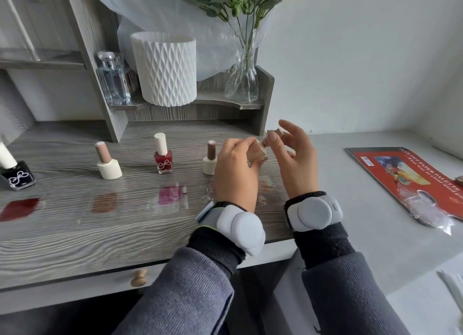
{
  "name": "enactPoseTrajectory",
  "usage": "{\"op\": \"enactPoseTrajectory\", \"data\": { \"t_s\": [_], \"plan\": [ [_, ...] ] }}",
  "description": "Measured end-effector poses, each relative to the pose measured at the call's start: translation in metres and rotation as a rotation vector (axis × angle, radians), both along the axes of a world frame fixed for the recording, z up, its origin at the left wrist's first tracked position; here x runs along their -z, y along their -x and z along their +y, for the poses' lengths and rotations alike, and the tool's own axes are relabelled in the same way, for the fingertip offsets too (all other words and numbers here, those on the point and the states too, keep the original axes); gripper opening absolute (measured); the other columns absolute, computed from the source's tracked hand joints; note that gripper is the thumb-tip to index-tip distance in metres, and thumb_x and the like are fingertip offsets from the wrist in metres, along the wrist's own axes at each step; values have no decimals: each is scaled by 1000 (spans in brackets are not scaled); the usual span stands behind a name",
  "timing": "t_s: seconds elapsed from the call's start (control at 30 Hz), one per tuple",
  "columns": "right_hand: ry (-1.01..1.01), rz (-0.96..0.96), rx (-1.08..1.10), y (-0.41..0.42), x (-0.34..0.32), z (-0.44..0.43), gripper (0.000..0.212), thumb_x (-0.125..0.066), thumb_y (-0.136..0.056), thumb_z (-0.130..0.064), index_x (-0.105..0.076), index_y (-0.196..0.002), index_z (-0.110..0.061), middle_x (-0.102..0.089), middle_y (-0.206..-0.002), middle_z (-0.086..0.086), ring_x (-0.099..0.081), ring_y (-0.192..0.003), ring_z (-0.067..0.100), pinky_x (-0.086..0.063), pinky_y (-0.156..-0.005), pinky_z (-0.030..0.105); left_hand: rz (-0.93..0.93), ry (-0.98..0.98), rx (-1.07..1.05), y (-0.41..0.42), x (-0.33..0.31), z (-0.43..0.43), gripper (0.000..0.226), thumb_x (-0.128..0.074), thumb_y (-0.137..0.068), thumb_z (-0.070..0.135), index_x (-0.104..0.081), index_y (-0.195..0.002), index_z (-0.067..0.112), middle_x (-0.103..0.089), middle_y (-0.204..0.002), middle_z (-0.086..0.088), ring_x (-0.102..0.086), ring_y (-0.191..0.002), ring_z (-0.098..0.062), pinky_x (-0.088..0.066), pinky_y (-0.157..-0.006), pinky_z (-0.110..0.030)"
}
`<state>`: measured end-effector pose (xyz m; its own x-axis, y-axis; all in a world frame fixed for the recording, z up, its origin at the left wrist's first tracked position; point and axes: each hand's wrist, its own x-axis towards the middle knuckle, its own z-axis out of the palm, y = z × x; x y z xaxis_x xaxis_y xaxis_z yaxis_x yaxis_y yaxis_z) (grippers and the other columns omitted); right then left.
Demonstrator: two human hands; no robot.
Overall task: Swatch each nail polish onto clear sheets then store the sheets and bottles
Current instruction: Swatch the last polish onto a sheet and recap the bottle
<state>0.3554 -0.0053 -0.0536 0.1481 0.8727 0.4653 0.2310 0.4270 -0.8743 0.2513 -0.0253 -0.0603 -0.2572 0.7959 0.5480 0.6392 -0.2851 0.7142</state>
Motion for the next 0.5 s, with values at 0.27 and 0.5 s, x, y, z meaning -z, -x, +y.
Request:
{"op": "enactPoseTrajectory", "data": {
  "t_s": [0.27,0.5],
  "plan": [
    [-105,9,-9,-4,1,0,18,-56,-96,-16,-67,-105,-26,-75,-93,-7,-67,-103,14,-49,-94,53,3,14,-11,-1,0,0,37,-73,-82,15,-65,-117,13,-59,-111,-1,-54,-100,-14,-26,-80,-7],
    [-48,56,51,-5,-2,-1,18,-68,-88,-34,-58,-84,-20,-73,-78,-4,-66,-85,15,-49,-90,55,-11,-6,28,-1,-1,-1,35,-74,-80,16,-67,-114,15,-60,-110,0,-56,-99,-15,-31,-76,-10]
  ]
}}
